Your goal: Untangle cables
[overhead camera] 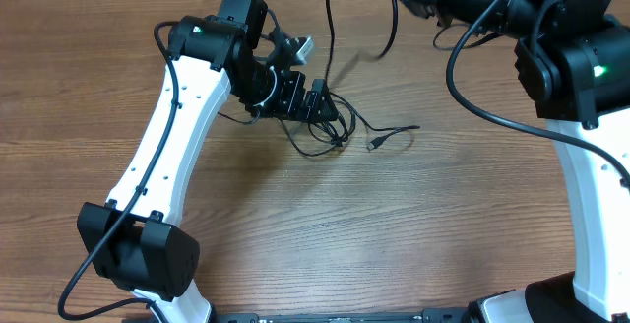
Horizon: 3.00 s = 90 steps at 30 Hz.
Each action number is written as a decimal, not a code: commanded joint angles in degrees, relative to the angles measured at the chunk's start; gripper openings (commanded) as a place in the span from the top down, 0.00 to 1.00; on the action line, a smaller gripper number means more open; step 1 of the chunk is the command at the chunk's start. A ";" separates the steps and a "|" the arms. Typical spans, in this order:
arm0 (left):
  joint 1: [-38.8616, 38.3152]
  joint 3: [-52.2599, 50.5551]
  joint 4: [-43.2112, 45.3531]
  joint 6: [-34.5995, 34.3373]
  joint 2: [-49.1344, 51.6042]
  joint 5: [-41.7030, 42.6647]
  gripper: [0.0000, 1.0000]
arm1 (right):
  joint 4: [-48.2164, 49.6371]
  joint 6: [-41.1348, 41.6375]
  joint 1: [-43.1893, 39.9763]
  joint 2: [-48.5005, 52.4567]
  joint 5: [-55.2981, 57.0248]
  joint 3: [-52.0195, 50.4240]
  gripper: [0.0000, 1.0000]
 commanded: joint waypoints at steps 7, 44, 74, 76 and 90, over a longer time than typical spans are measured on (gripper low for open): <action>0.17 -0.31 11.98 1.16 -1.77 1.60 0.00 | -0.52 1.46 -0.07 -0.94 -5.42 1.07 0.96; -2.36 7.82 16.13 -11.65 -4.02 -4.22 0.96 | -15.65 -8.37 -10.69 -0.92 -2.23 1.07 0.92; -3.37 30.99 21.29 -35.95 -6.71 -2.56 0.96 | -44.94 -30.77 -2.49 5.05 18.49 0.98 0.12; -3.37 30.99 20.33 -37.38 -6.71 -3.21 0.96 | -44.61 -30.99 -0.11 6.49 18.49 0.76 0.16; -3.50 30.99 16.76 -43.34 -6.73 -4.17 0.96 | -33.48 -30.69 4.50 10.80 19.34 0.31 0.39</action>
